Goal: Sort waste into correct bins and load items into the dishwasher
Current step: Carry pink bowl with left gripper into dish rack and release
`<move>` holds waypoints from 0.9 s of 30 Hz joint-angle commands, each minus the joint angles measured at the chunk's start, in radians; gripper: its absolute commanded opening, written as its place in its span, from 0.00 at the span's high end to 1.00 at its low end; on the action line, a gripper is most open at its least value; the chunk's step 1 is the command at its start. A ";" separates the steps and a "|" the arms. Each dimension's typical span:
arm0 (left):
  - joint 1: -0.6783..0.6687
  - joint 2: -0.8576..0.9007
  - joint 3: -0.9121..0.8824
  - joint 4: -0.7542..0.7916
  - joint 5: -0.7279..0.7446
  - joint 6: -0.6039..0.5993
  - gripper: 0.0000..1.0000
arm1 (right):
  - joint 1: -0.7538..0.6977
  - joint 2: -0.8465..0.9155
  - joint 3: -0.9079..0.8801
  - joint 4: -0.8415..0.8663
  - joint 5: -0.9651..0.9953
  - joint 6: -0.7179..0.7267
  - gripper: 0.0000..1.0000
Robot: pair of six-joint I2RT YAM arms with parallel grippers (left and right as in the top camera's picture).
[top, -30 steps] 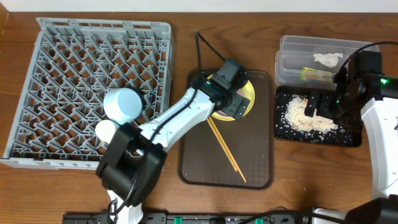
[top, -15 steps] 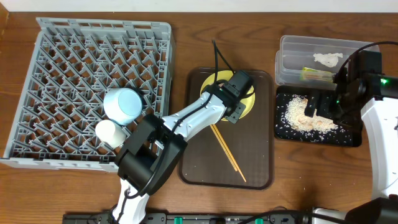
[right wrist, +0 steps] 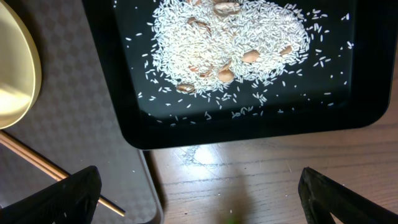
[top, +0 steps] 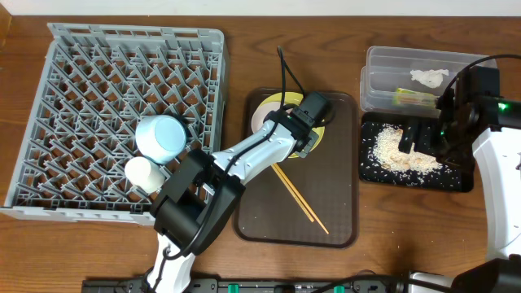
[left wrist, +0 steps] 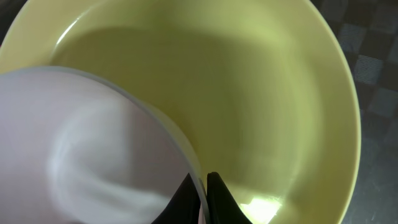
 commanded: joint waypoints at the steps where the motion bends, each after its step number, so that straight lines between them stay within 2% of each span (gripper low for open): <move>1: 0.003 -0.075 0.021 0.000 -0.017 -0.001 0.92 | -0.005 -0.018 0.018 -0.003 0.006 0.004 0.01; 7: 0.029 -0.229 0.021 -0.003 -0.017 0.000 0.92 | -0.005 -0.018 0.018 -0.004 0.006 0.004 0.01; 11: 0.126 -0.335 0.021 -0.007 0.058 -0.002 0.92 | -0.005 -0.018 0.018 -0.005 0.006 0.004 0.02; 15: 0.271 -0.391 0.021 -0.011 0.298 -0.009 0.92 | -0.005 -0.018 0.018 -0.005 0.006 0.004 0.01; 22: 0.594 -0.402 0.020 -0.009 0.866 -0.063 0.92 | -0.005 -0.018 0.018 -0.006 0.006 0.004 0.02; 27: 0.766 -0.395 0.018 -0.009 1.140 -0.062 0.92 | -0.005 -0.018 0.018 -0.005 0.006 0.004 0.02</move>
